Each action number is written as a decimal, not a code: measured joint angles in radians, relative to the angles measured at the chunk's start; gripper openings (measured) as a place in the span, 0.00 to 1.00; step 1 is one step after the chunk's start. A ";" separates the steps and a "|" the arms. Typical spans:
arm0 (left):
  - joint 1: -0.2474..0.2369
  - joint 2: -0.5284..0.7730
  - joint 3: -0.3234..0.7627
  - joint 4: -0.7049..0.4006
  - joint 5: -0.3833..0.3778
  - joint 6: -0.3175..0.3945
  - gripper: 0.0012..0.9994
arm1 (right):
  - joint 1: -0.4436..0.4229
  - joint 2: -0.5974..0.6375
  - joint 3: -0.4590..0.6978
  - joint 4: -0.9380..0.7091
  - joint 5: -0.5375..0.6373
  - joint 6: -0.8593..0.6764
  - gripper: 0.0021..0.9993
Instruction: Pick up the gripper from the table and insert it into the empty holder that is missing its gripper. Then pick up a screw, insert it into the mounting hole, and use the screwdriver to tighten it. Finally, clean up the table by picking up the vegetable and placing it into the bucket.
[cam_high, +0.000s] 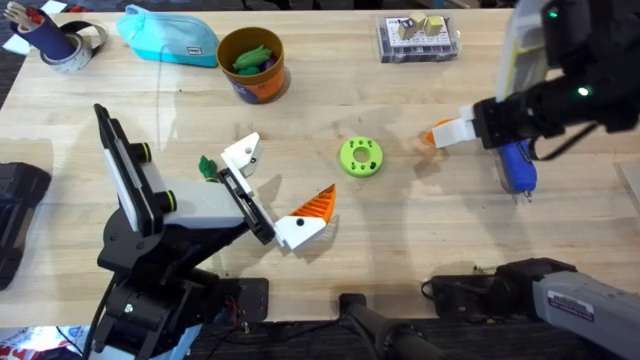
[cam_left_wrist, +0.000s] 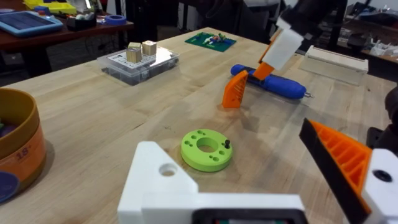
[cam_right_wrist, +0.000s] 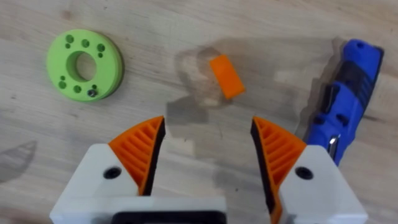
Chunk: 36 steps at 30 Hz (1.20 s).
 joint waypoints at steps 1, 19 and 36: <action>0.000 0.005 0.004 -0.001 -0.002 0.000 0.99 | 0.002 0.020 0.005 0.011 0.003 -0.009 0.85; 0.000 0.006 0.006 -0.001 -0.004 -0.003 0.99 | 0.002 0.060 0.010 0.085 0.116 -0.082 0.85; 0.000 0.006 0.006 -0.001 -0.004 -0.003 0.99 | -0.025 0.239 0.012 0.123 0.024 -0.467 0.83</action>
